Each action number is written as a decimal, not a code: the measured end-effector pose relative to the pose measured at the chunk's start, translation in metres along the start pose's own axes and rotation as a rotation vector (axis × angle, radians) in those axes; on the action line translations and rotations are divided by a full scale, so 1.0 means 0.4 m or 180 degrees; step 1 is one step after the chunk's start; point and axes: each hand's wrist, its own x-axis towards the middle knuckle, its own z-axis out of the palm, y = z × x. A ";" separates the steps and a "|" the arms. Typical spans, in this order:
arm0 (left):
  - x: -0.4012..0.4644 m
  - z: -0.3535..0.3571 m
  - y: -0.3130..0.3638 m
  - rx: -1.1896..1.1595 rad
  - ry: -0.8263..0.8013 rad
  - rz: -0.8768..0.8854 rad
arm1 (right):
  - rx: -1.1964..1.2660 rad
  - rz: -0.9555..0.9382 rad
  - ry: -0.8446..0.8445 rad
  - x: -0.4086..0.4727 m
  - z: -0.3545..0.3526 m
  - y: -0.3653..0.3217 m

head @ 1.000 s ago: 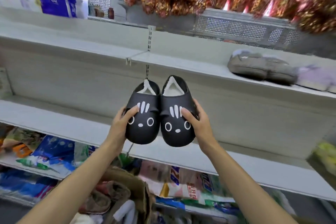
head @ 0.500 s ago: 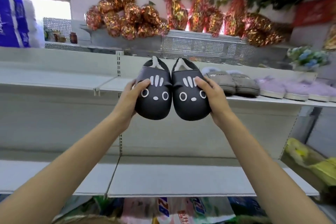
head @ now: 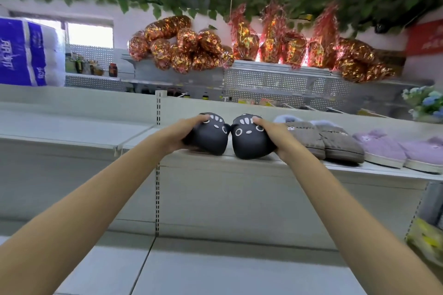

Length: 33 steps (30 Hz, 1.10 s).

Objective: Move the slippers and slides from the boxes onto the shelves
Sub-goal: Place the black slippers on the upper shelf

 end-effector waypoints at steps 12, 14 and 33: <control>0.027 -0.026 -0.078 0.1388 0.0493 0.0737 | -0.0364 -0.0364 -0.0049 -0.003 -0.011 0.059; 0.047 -0.013 -0.073 0.1542 0.0454 0.0741 | -0.0442 -0.0346 -0.0051 0.006 -0.003 0.054; 0.230 0.001 -0.086 0.1724 0.0582 0.0565 | -0.1098 -0.0396 0.0152 0.174 0.038 0.077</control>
